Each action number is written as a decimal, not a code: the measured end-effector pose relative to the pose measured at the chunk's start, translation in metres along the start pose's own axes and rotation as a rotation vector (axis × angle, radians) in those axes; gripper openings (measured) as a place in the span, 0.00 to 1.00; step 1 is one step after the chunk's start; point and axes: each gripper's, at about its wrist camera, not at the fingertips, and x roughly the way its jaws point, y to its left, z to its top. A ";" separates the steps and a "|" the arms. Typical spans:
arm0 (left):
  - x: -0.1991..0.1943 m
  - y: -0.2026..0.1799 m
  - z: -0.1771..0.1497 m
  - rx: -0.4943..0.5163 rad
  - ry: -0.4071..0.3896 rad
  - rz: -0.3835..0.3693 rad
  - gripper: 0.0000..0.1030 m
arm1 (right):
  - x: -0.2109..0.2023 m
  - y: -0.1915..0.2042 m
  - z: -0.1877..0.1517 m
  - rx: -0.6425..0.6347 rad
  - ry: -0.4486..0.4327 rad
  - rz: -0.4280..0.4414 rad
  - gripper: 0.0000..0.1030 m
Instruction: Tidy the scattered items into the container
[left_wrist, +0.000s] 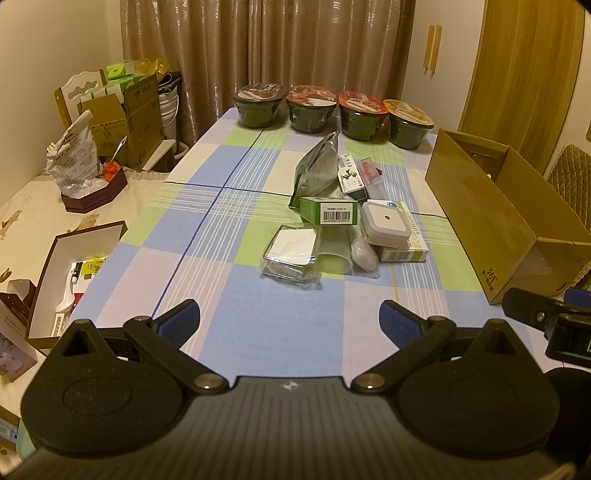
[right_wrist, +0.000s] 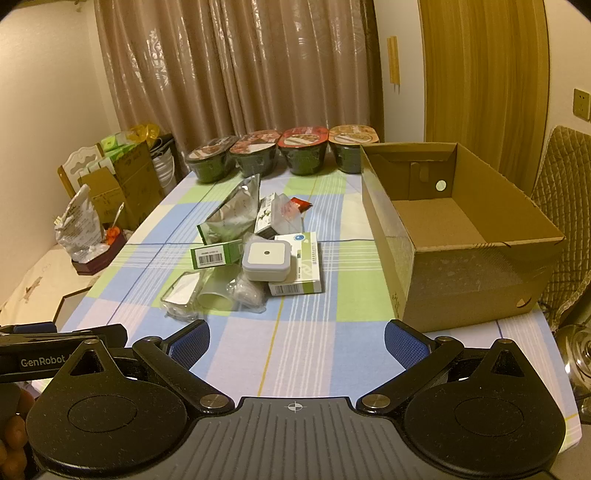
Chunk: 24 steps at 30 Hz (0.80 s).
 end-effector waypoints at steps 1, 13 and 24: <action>0.000 0.000 0.000 -0.001 0.000 0.000 0.99 | 0.000 0.000 0.000 0.000 0.000 0.000 1.00; 0.000 0.000 0.000 -0.002 0.001 0.002 0.99 | 0.000 0.000 0.000 -0.022 0.002 0.018 1.00; 0.000 0.000 0.000 -0.004 0.002 0.002 0.99 | 0.000 -0.002 0.000 -0.023 0.003 0.018 1.00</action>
